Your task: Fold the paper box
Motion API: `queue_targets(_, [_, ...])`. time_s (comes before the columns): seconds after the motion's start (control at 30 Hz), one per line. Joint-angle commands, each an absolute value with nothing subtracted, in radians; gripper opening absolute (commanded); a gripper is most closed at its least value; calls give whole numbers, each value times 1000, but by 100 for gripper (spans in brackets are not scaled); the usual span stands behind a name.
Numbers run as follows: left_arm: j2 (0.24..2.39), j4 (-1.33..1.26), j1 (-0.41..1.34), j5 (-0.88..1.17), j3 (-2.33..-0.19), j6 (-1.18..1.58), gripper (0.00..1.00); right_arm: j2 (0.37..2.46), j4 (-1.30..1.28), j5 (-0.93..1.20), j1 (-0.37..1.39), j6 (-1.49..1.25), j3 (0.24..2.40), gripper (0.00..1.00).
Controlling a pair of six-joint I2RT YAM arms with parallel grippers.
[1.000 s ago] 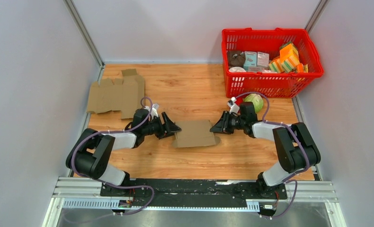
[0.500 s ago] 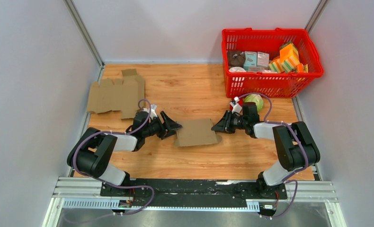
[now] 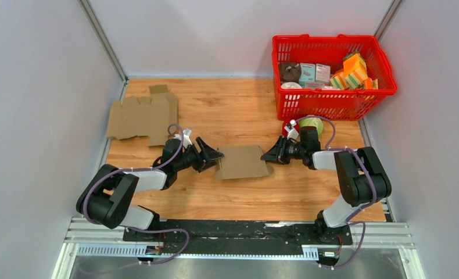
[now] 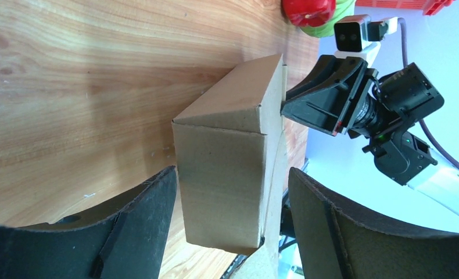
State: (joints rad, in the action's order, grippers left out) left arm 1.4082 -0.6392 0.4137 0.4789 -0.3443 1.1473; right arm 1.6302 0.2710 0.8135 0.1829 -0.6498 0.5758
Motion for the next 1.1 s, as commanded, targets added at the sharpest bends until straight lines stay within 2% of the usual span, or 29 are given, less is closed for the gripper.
queue_targets(0.0, [1399, -627, 433, 462, -339, 1154, 79, 1684, 207, 655, 172, -601, 538, 22])
queue_targets(0.17, [1353, -580, 440, 407, -319, 1151, 79, 1686, 199, 650, 164, -597, 541, 22])
queue_targets(0.27, [1276, -467, 442, 371, -328, 1106, 79, 1689, 207, 655, 166, -601, 537, 22])
queue_targets(0.37, [1269, -460, 446, 399, -344, 1114, 79, 1689, 221, 666, 161, -606, 535, 22])
queue_targets(0.83, [1520, -868, 543, 380, -354, 1328, 79, 1703, 247, 681, 163, -617, 535, 24])
queue_targets(0.9, [1566, -979, 552, 376, -345, 1365, 73, 1703, 241, 683, 163, -618, 540, 25])
queue_targets(1.0, [1585, -1054, 552, 354, -307, 1417, 61, 1610, 143, 623, 176, -595, 578, 40])
queue_targets(1.03, [1585, -1046, 552, 356, -304, 1427, 58, 1568, 102, 553, 184, -588, 595, 51])
queue_targets(1.07, [1585, -1040, 552, 367, -296, 1433, 54, 1525, -23, 502, 211, -545, 626, 58])
